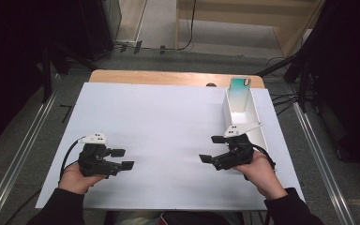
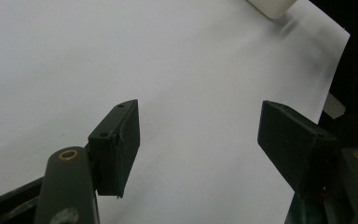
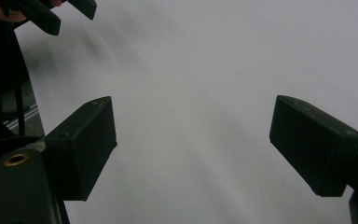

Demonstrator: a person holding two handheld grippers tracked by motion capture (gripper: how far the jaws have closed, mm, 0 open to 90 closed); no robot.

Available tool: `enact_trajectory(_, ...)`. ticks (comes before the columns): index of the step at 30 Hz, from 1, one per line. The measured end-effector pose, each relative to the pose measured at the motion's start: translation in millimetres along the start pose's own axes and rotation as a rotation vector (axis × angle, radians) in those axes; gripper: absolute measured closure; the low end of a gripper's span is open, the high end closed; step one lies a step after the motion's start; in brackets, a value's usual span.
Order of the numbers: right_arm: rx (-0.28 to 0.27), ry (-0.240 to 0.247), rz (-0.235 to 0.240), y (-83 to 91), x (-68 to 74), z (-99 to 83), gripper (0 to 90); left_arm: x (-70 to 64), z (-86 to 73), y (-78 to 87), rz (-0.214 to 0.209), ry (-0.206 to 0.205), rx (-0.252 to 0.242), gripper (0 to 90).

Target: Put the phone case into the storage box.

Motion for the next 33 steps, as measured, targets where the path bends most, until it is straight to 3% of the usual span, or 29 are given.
enact_trajectory(16,0.0,0.046,0.005,-6.7,8.4,-21.7,13.4,-2.2,-1.1,1.7,-0.006,-0.002,-0.003,29.3)
enact_trajectory(33,0.015,0.041,0.009,-8.2,8.1,-45.6,13.4,-4.3,-4.9,5.7,-0.004,-0.01,-0.011,29.3)
Point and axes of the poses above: each handheld gripper's, and its own axes: y roughly backward along the jaws, z roughly out of its top, x roughly to its left, the point moved 7 cm from there along -y, roughly forward along the jaws, and after that the axes turned 10 degrees about x, right-handed, at the moved point
